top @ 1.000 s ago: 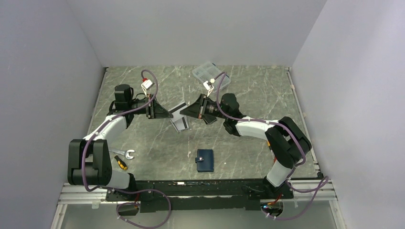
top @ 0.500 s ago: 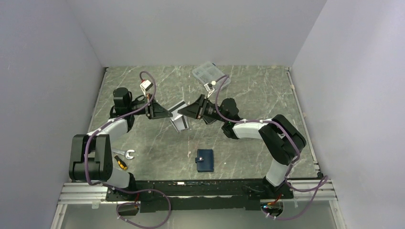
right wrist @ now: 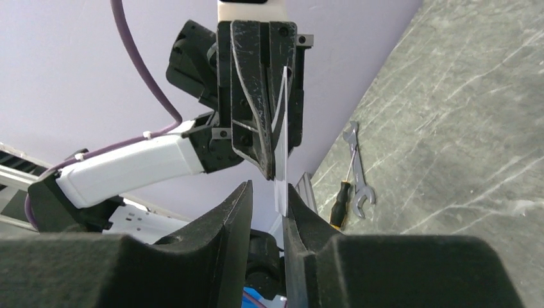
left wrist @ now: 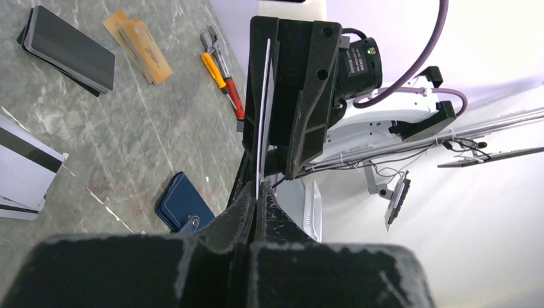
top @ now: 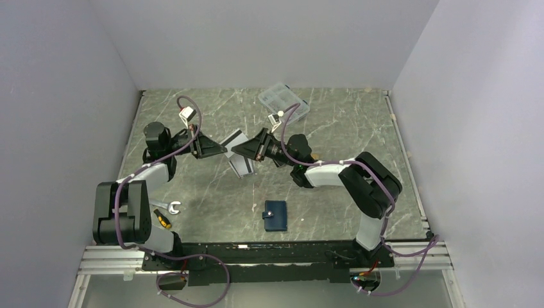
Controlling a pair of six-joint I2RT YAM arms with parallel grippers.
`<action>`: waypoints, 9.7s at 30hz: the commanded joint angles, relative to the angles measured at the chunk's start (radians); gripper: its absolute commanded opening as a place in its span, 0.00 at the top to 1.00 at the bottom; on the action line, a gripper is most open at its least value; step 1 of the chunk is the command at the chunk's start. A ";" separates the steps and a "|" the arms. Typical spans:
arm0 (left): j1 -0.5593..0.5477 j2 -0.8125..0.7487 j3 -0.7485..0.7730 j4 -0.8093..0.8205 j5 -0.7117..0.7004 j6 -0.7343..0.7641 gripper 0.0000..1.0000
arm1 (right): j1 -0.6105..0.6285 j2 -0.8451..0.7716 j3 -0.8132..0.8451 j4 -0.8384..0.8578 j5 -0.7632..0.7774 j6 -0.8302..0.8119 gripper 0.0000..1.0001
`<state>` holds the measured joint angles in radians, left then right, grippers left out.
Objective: Put the credit cards into the card holder
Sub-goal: Pick up the credit card from the center of the board, then open the card holder at the center of the board.
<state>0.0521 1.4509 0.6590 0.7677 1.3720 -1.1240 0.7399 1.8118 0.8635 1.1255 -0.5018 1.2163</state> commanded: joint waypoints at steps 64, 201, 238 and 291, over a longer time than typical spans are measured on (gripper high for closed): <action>-0.909 0.211 0.348 -1.251 -0.979 1.306 0.40 | 0.068 -0.836 -0.387 -1.572 0.360 -0.325 1.00; -0.653 0.334 0.426 -1.280 -0.537 1.052 0.73 | 0.161 -0.637 -0.263 -1.346 0.339 -0.319 1.00; -0.429 0.121 0.215 -1.064 -0.443 1.072 0.75 | 0.194 -0.326 0.133 -1.897 0.437 -0.306 1.00; -0.264 -0.016 0.269 -1.253 -0.504 1.213 0.66 | 0.248 -0.268 0.154 -1.855 0.459 -0.285 1.00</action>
<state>-0.2153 1.4723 0.9169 -0.4850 0.8654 0.0673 1.0008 1.5883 1.0103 -0.7547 -0.0257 0.9245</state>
